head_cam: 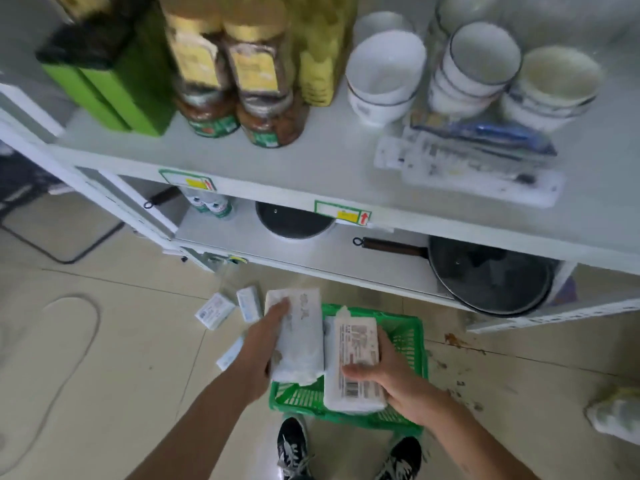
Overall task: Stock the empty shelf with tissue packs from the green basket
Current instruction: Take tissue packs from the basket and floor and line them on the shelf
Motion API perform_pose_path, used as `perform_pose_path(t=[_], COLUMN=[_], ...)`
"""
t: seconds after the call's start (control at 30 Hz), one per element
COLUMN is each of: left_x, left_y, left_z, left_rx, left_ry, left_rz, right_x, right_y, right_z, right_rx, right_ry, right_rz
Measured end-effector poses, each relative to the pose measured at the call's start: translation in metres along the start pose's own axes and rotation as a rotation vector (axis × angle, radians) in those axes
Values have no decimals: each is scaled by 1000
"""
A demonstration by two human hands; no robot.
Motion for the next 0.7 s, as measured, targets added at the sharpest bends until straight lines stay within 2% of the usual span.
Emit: perform_pose_path(t=[0.4,0.57,0.7], left_x=[189,241,272], left_y=[44,51,44], left_z=[-183,-237,-267], left_rx=[141,101,70], left_ry=[-230,-294,-358], left_rz=[29,87,112], right_x=[100,127,143], right_y=[-170,-216,-239], right_z=[186,246,288], right_rx=[112,77,163], right_ry=[271,367,430], right_rz=[-47,-8,45])
Point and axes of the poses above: each hand's wrist, its own x-axis away from the middle knuckle, its own y-axis out of the back of the hand, z = x × y, the point moved 5 cm from there along -x, towards the middle knuckle, and after that the axes turned 4 degrees about z, right-handed, at the moved point
